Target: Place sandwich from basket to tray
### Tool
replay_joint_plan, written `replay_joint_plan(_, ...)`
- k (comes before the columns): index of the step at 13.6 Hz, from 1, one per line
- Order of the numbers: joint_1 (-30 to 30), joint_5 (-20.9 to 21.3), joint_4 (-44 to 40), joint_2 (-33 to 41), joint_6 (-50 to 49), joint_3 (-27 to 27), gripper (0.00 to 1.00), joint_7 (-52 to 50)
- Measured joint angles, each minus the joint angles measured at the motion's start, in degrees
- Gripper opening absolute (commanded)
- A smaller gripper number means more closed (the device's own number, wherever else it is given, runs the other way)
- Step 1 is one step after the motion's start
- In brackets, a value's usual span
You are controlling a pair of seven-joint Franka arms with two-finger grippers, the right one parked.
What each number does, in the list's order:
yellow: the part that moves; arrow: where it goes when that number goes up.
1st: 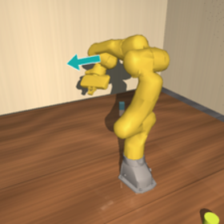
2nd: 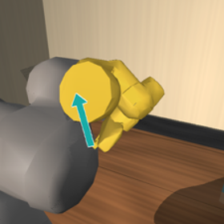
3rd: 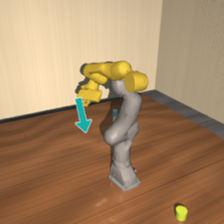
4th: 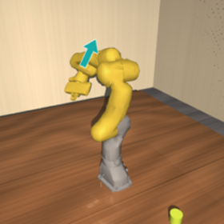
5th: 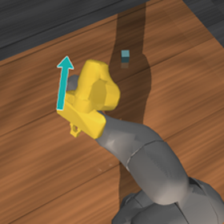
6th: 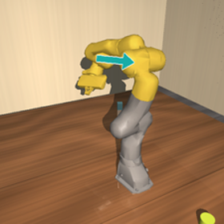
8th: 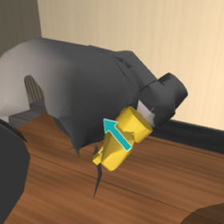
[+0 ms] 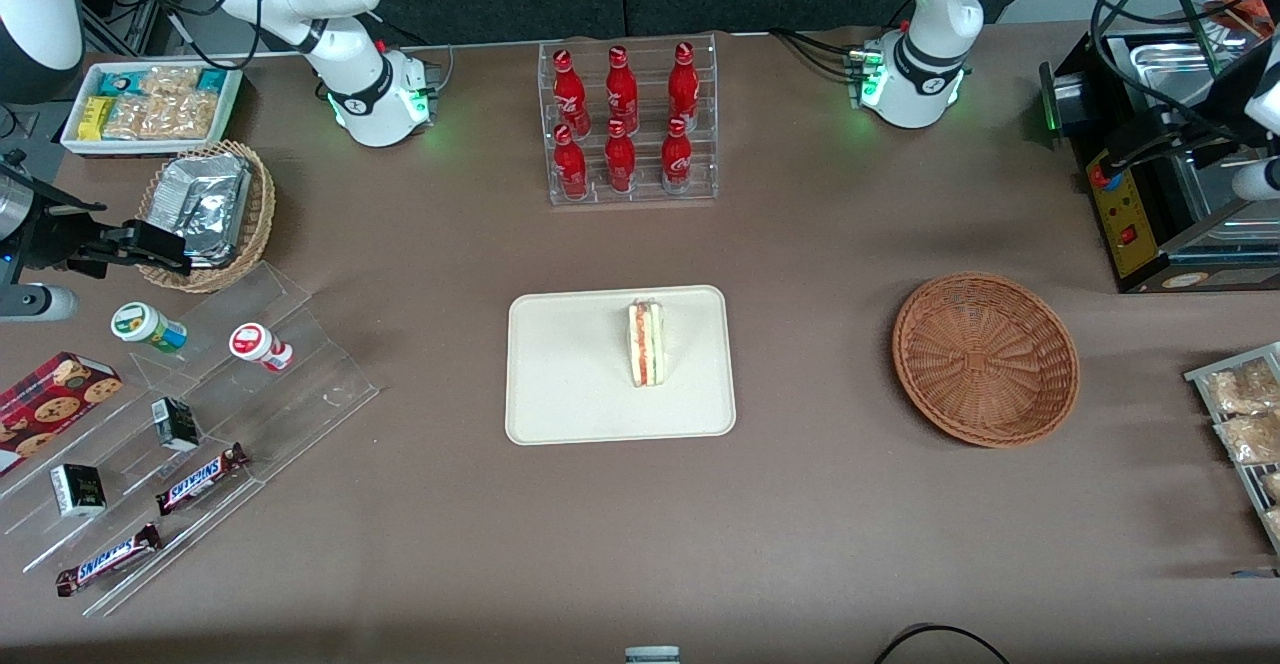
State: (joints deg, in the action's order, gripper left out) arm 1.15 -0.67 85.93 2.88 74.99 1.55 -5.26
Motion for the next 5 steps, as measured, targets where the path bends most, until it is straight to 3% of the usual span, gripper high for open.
replay_joint_plan(5,-0.12,-0.06,0.22,0.00,0.24,0.13,0.99,3.31)
